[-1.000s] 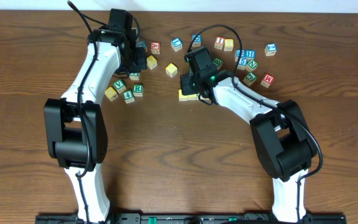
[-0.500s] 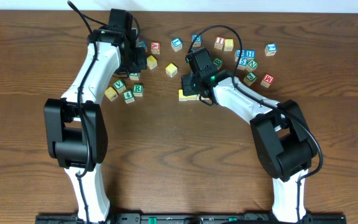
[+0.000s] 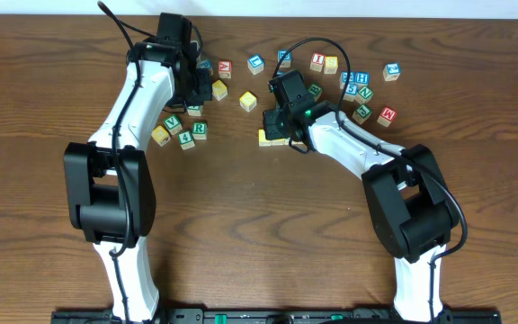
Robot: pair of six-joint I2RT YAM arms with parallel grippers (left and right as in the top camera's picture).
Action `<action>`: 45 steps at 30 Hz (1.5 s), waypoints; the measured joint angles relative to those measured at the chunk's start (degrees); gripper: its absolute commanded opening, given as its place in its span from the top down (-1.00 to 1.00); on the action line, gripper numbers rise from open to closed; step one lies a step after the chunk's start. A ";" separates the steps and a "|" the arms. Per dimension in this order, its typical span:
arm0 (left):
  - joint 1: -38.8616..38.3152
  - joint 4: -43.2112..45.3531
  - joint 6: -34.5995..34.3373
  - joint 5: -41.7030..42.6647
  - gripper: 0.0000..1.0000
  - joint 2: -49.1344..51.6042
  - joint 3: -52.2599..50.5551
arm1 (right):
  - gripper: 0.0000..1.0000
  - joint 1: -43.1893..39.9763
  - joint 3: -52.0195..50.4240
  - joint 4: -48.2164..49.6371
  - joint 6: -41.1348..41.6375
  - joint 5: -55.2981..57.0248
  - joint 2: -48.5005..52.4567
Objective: Spell out CORL
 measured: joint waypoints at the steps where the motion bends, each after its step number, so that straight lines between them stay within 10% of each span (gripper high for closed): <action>1: 0.00 0.00 0.00 0.00 0.85 0.00 0.00 | 0.98 0.00 0.00 0.00 0.00 0.00 0.00; 45: -6.40 0.94 -4.37 0.13 0.85 0.00 -2.99 | 0.98 -10.64 0.26 -14.10 2.84 0.02 -6.56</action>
